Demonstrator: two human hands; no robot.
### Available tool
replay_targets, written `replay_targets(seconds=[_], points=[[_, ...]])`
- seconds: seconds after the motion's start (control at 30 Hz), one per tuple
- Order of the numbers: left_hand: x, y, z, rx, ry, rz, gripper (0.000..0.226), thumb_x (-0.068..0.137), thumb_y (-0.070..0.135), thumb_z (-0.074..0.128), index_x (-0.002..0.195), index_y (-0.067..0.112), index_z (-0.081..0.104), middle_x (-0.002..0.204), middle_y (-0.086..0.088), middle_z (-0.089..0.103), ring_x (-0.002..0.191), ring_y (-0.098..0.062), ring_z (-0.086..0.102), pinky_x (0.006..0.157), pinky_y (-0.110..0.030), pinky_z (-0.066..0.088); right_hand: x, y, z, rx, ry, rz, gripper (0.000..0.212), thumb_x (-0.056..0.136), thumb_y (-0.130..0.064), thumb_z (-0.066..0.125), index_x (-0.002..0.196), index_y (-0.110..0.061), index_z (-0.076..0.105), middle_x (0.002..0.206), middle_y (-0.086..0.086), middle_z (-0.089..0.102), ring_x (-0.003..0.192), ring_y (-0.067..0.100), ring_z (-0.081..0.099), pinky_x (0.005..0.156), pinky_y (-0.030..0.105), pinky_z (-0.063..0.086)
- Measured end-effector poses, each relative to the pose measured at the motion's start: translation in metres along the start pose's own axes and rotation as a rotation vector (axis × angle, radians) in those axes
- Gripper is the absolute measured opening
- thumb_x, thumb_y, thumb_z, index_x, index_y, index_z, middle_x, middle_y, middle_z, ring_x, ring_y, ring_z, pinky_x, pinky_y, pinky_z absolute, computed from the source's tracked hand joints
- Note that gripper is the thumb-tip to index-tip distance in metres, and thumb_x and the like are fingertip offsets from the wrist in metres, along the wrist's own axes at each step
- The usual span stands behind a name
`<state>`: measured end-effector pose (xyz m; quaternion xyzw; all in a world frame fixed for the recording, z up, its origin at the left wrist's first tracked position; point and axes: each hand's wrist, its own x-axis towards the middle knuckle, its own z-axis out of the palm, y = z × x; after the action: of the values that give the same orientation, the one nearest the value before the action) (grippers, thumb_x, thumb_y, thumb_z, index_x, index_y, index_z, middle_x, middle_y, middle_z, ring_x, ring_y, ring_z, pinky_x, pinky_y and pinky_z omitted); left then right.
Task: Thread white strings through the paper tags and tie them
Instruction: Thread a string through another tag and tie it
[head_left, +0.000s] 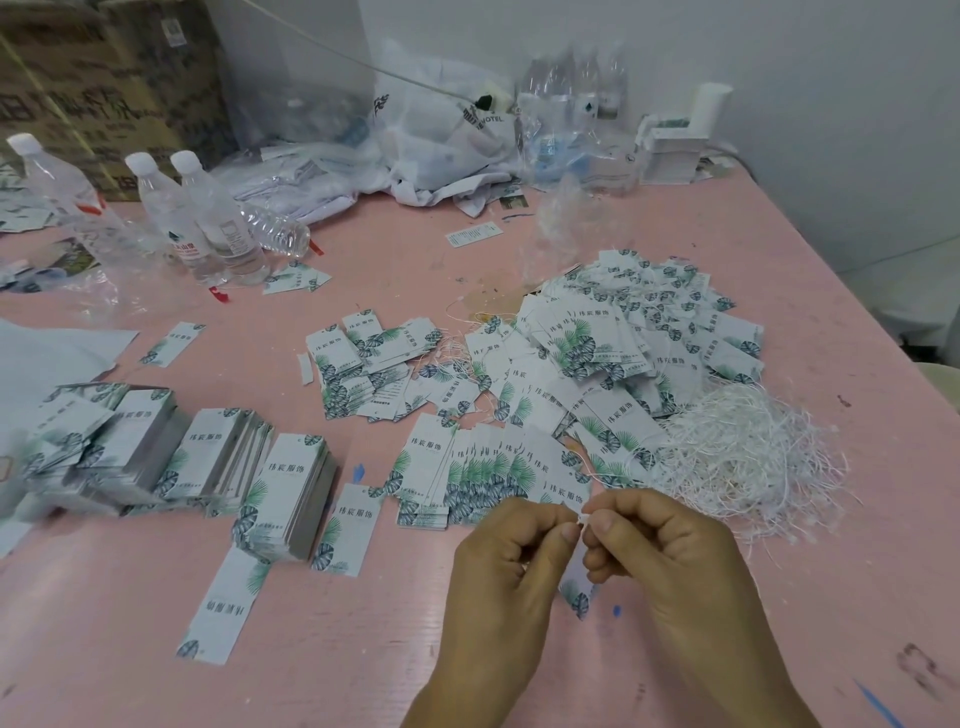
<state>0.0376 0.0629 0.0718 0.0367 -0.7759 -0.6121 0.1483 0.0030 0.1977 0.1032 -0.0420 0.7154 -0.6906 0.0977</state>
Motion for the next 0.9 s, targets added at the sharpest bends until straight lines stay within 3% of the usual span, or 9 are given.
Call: replay_targets(seconds=[0.17,0.47,0.9], points=[[0.0,0.0,-0.003,0.046,-0.014,0.033,0.011,0.088,0.041,0.058,0.082,0.041,0.067,0.076,0.019,0.06,0.072,-0.003,0.057,0.064,-0.007,0.038,0.0,-0.005,-0.002,-0.075,-0.072,0.004,0.027,0.089,0.004,0.061,0.077,-0.017,0.074,0.068,0.008,0.07,0.058,0.016,0.066,0.056,0.021,0.055],[0.0,-0.002,-0.005,0.105,-0.051,0.049,0.013,0.089,0.046,0.055,0.086,0.038,0.066,0.076,0.016,0.058,0.071,-0.005,0.055,0.063,-0.009,0.037,0.0,-0.013,-0.006,-0.25,-0.067,-0.083,0.03,0.087,-0.009,0.065,0.083,-0.037,0.072,0.067,0.001,0.07,0.058,0.01,0.065,0.059,0.015,0.052],[0.0,0.0,-0.006,0.072,-0.043,0.037,0.013,0.09,0.041,0.058,0.082,0.036,0.066,0.074,0.02,0.058,0.07,-0.002,0.056,0.062,-0.007,0.037,-0.001,-0.009,-0.004,-0.286,-0.055,-0.111,0.03,0.084,-0.011,0.067,0.084,-0.041,0.073,0.065,-0.003,0.07,0.056,0.008,0.065,0.058,0.017,0.053]])
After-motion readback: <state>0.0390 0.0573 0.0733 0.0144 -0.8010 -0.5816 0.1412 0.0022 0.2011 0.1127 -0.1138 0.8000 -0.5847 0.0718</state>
